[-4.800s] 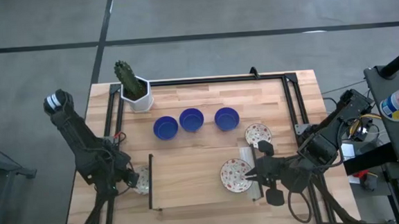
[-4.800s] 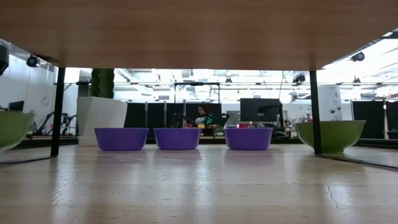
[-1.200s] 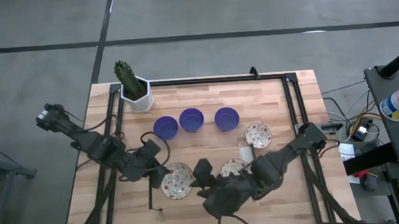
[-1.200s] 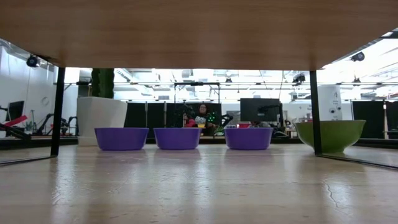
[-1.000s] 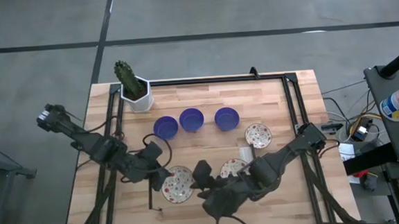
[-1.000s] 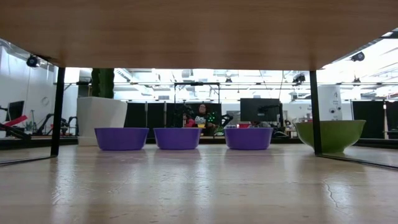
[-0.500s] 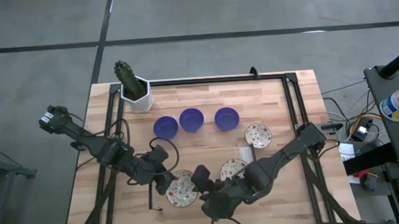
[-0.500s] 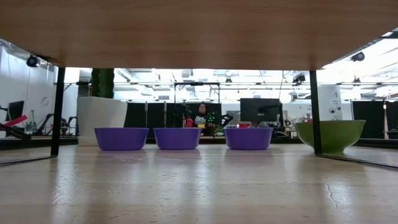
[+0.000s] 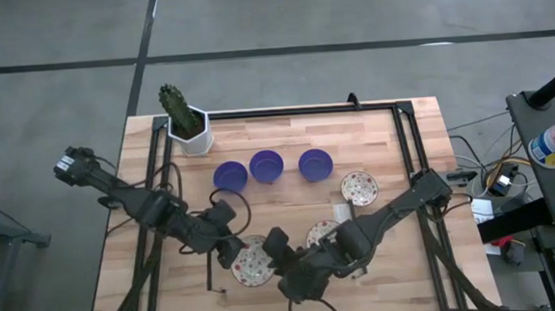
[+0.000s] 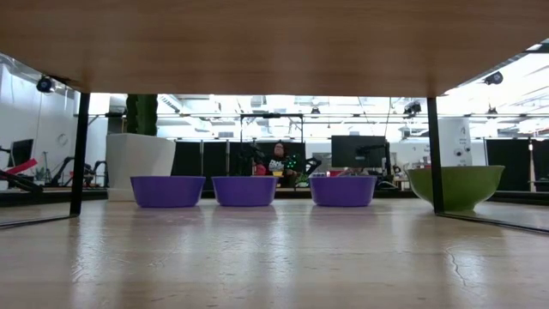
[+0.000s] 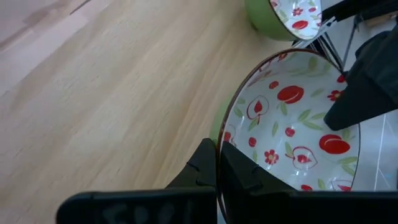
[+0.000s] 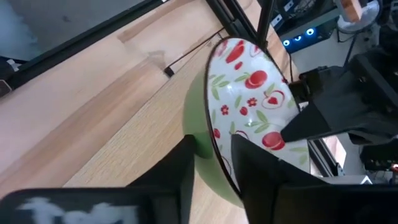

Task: Pick & Place Mini bowls
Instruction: Stack the bottom green bowl on the green bowl on the shelf

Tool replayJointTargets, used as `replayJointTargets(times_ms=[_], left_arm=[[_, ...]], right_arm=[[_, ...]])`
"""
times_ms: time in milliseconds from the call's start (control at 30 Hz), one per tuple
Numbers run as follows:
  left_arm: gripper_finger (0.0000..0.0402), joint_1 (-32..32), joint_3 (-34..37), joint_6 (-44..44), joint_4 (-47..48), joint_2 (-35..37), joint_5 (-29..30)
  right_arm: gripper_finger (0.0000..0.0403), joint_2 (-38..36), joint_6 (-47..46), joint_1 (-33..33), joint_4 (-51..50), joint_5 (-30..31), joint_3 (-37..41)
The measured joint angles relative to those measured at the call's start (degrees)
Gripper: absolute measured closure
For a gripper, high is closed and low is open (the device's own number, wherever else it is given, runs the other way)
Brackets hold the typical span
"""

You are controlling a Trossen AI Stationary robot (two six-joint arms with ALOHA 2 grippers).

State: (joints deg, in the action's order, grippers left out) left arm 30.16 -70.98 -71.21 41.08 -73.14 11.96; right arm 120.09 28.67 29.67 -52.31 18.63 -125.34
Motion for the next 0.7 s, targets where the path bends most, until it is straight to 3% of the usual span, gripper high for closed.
replayJointTargets(times_ms=[333, 700], left_arm=[[0.0401, -0.7, -0.2, 2.6, -1.8, 0.2, 0.4], [0.0392, -1.1, -2.9, 5.3, -1.5, 0.2, 2.1]], right_arm=[[0.0377, 0.0, 0.6, -0.1, 0.0, -1.7, 0.0], [0.0393, 0.1, 0.0, -0.3, -1.1, -1.3, 0.0]])
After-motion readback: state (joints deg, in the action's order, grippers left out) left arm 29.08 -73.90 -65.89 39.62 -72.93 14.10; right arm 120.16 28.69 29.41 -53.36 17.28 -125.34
